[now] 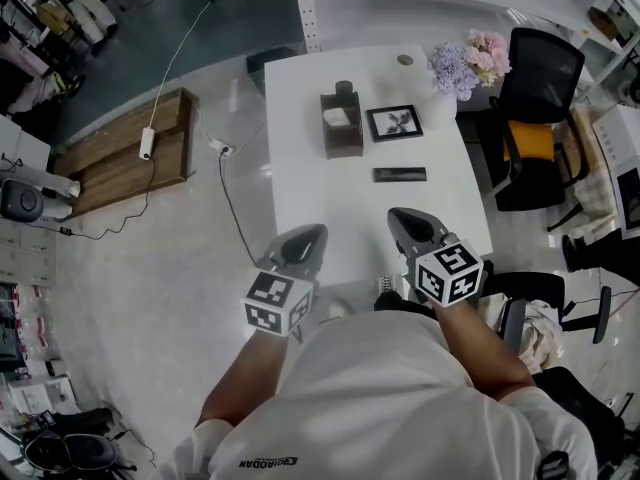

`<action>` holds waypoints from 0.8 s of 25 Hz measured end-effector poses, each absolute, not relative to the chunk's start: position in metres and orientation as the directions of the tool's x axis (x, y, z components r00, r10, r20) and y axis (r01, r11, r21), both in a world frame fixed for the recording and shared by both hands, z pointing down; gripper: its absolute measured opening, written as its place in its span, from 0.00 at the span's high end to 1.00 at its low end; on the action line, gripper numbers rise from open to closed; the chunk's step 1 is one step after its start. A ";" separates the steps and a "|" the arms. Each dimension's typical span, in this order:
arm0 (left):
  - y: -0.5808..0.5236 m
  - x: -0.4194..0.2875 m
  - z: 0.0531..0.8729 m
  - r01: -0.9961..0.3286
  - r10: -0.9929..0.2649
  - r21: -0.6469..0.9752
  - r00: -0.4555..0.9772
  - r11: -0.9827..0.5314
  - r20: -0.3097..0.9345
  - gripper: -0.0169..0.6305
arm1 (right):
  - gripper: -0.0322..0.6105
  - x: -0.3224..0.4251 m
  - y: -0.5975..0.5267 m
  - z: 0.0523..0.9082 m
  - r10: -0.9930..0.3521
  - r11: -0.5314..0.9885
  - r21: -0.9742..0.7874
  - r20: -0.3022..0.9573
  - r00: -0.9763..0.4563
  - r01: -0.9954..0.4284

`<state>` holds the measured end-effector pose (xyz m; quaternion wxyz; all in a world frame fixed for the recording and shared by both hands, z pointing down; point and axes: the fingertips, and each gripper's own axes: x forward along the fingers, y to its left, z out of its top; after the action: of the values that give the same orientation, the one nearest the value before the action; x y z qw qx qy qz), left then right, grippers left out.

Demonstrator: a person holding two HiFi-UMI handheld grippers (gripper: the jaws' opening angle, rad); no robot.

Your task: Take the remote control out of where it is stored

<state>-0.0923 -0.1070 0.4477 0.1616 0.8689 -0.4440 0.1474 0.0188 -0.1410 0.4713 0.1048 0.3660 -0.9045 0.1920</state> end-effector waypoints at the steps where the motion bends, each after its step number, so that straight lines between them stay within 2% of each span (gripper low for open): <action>1: -0.106 -0.092 0.448 -0.818 -0.723 0.155 0.565 -0.554 0.398 0.97 | 0.95 0.019 -0.139 0.472 -0.619 0.661 -0.271 0.331 -0.712 -0.700; 20: -0.106 -0.084 0.452 -0.821 -0.726 0.162 0.563 -0.548 0.395 0.97 | 0.94 0.025 -0.136 0.474 -0.613 0.673 -0.263 0.325 -0.720 -0.691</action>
<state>-0.0840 -0.1065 0.4522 0.1662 0.8683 -0.4453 0.1421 0.0252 -0.1360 0.4737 0.1051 0.3589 -0.9086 0.1862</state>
